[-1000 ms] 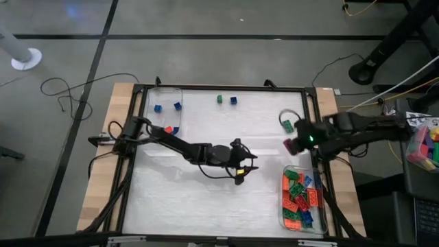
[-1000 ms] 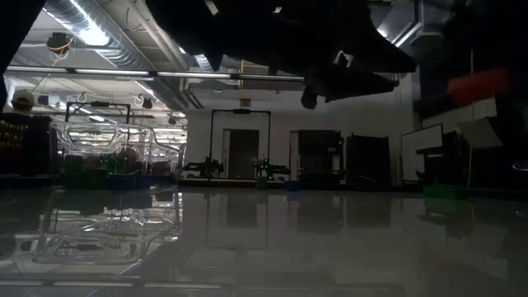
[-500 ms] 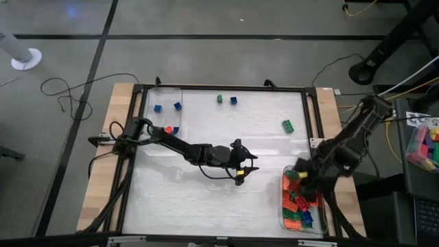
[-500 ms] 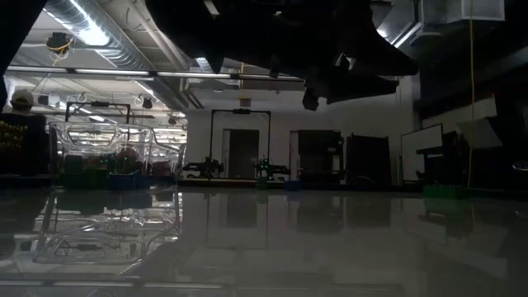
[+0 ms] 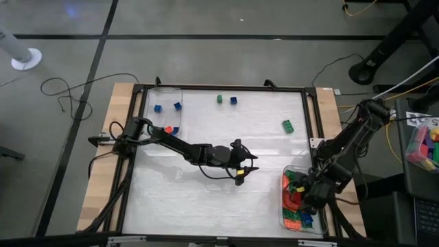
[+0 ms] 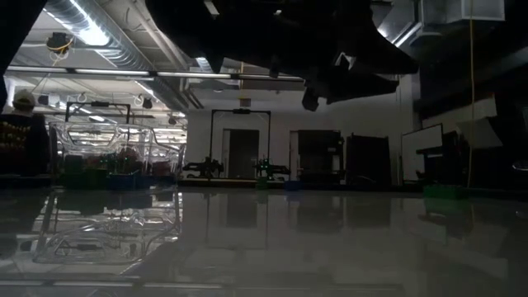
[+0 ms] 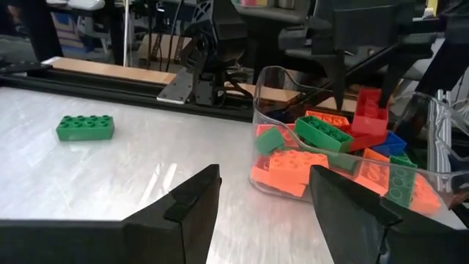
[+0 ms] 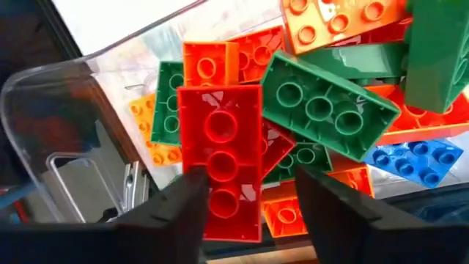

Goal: Sort blocks by size
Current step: Put the 8 stud red game piece into the bottom transparent bin

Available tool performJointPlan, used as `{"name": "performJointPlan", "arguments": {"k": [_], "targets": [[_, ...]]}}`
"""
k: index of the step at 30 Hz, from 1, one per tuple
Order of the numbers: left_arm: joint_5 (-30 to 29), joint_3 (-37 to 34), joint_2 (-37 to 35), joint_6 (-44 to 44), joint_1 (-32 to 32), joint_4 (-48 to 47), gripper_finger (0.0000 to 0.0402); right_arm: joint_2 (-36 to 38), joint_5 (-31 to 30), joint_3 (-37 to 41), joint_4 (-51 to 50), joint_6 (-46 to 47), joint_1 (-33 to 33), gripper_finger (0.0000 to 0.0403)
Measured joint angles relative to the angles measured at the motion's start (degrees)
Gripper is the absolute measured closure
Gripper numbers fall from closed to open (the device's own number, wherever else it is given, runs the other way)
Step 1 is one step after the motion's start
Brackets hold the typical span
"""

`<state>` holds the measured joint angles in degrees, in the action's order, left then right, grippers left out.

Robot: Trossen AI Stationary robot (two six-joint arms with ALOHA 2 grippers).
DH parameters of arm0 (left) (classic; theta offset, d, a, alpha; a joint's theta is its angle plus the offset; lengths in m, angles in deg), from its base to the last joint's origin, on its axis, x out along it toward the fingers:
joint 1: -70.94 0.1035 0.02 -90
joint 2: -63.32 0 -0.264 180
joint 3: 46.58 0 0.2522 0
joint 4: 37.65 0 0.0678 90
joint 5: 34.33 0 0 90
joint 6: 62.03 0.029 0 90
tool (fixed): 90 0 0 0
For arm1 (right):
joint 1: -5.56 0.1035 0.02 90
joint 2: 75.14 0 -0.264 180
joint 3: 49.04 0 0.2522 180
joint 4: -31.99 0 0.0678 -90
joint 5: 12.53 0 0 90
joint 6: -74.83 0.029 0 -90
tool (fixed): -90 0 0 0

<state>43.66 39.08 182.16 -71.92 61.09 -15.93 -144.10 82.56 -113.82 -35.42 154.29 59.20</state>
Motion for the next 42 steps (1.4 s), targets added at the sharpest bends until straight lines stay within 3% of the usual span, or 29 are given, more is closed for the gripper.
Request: {"name": "performJointPlan", "arguments": {"k": [7,12,16,24,30,35,42], "targets": [[0.00,-0.02,0.07,-0.52,-0.05,1.62,0.0204,-0.58,5.01,0.00,-0.23,-0.22,-0.03,0.0149],[-0.04,2.17,4.96,-0.15,-0.95,12.72,0.0204,-0.58,2.51,0.00,0.06,-0.43,-0.03,0.0150],[-0.03,8.13,9.93,3.66,-1.95,15.14,0.0204,-0.58,-0.61,0.00,0.18,-0.42,-0.03,0.0154],[-0.03,24.23,20.04,9.65,-3.57,13.36,0.0204,-0.58,-10.16,0.00,4.63,-0.48,-0.03,0.0154],[0.03,33.21,24.78,11.43,-4.09,9.74,0.0204,-0.56,-10.60,0.00,4.57,-0.47,-0.06,0.0155],[0.11,36.94,27.22,11.32,-4.17,6.92,0.0204,-0.56,-10.88,0.00,4.46,-0.48,-0.06,0.0155],[0.31,37.05,27.32,11.21,-4.86,5.28,0.0204,-0.56,-12.18,0.00,3.92,-0.46,-0.06,0.0155]]}}
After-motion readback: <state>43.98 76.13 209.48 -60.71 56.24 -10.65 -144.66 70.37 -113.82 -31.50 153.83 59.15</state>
